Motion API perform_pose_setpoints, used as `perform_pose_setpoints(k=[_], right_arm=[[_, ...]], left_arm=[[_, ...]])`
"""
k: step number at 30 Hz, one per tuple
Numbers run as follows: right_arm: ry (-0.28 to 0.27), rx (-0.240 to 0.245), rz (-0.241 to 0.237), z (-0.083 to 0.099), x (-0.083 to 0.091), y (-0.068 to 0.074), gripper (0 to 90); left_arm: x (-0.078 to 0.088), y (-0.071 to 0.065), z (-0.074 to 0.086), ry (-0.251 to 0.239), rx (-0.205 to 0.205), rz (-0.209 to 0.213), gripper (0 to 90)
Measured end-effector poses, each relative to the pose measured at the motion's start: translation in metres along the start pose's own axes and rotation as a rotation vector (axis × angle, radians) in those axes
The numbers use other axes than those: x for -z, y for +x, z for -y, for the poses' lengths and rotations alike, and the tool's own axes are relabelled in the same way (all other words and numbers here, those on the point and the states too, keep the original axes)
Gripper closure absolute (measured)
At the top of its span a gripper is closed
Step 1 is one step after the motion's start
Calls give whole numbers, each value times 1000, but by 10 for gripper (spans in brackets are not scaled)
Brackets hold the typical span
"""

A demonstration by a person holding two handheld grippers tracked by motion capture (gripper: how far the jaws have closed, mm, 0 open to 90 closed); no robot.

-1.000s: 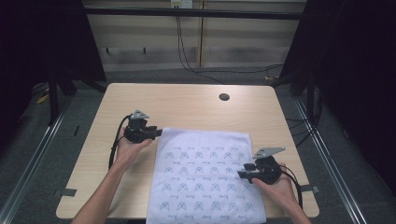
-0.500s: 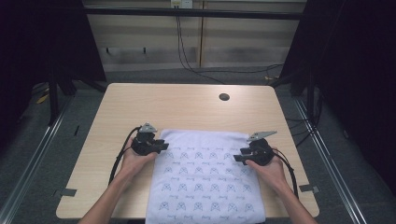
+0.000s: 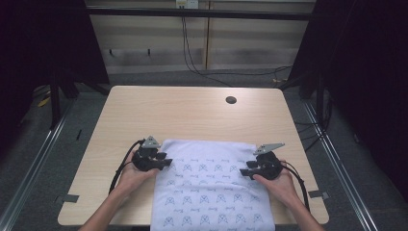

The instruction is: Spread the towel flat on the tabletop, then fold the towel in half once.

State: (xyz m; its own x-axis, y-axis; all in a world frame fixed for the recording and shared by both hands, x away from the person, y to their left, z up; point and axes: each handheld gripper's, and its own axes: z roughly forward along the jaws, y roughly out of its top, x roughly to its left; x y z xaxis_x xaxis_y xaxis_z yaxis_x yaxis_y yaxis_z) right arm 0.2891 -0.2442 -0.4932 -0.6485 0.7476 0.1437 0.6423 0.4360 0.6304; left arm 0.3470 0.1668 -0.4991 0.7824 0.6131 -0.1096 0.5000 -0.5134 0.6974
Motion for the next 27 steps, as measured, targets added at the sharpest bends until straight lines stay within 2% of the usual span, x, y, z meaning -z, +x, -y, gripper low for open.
perform_pose_setpoints(k=[1,3,5,6,8,11,14,16,20,21,23,25,27], right_arm=[[15,6,-3,0,1,1,536],[-8,10,-7,-1,1,-2,523],[-44,-16,13,-5,3,-13,517],[-66,-36,23,-11,5,-21,517],[-93,-44,40,-18,7,-32,518],[-84,-44,74,-27,3,-48,518],[-83,-61,100,-30,-3,-58,520],[-84,-73,105,-28,-6,-61,520],[-57,-48,113,-25,-14,-63,513],[-53,-50,125,-24,-14,-62,512],[-56,-46,120,-24,-14,-63,504],[-51,-37,130,-22,-14,-63,490],[-53,-43,133,-21,-14,-64,482]], left_arm=[[1,0,1,0,-9,1,599],[1,2,1,-8,10,10,600],[0,5,2,-19,40,26,602],[1,5,2,-18,37,27,603],[1,5,2,-14,24,29,603],[0,6,2,-19,30,35,603],[0,3,1,-11,18,23,595],[0,2,1,-15,14,16,583],[1,4,1,-4,7,24,584],[0,3,1,-10,19,23,583],[0,3,0,-2,12,22,581],[0,4,-1,1,26,28,577],[0,4,-2,4,22,16,565]])
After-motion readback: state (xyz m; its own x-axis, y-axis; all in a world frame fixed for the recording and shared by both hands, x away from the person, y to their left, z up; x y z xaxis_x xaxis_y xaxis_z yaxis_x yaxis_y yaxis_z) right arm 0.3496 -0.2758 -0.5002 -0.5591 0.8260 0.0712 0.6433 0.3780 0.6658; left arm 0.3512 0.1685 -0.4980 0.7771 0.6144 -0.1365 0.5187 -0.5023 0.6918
